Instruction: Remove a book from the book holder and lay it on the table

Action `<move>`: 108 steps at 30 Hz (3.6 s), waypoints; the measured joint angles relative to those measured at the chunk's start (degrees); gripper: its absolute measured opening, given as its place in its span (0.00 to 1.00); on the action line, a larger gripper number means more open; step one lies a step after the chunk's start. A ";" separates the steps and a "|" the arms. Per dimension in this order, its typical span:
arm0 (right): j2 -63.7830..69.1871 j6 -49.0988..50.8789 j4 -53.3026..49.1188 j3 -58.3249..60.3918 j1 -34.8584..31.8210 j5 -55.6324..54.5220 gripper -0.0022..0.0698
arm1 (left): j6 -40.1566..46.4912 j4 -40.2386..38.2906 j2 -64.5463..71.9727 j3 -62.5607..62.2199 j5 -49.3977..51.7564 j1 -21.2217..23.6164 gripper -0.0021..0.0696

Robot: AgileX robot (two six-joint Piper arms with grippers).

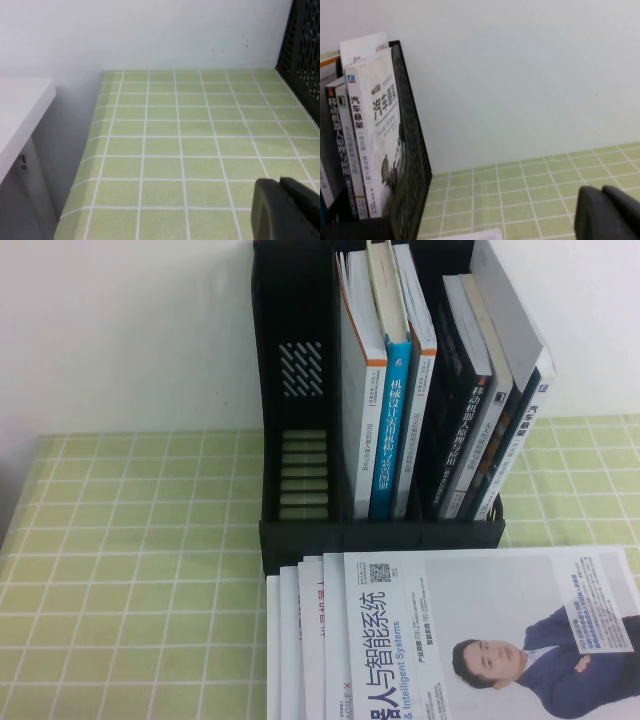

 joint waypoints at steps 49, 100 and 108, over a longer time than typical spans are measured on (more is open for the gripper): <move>0.00 2.55 -0.50 0.00 0.00 14.05 0.03 | -12.13 -2.45 0.00 0.00 -28.26 0.00 0.03; 23.02 20.01 -14.24 -32.18 0.00 25.18 0.03 | 18.78 -29.92 42.47 -37.36 6.39 -9.78 0.03; 34.01 -12.38 19.16 -31.94 0.74 28.14 0.03 | 60.71 -63.46 58.24 -48.55 12.45 -16.40 0.03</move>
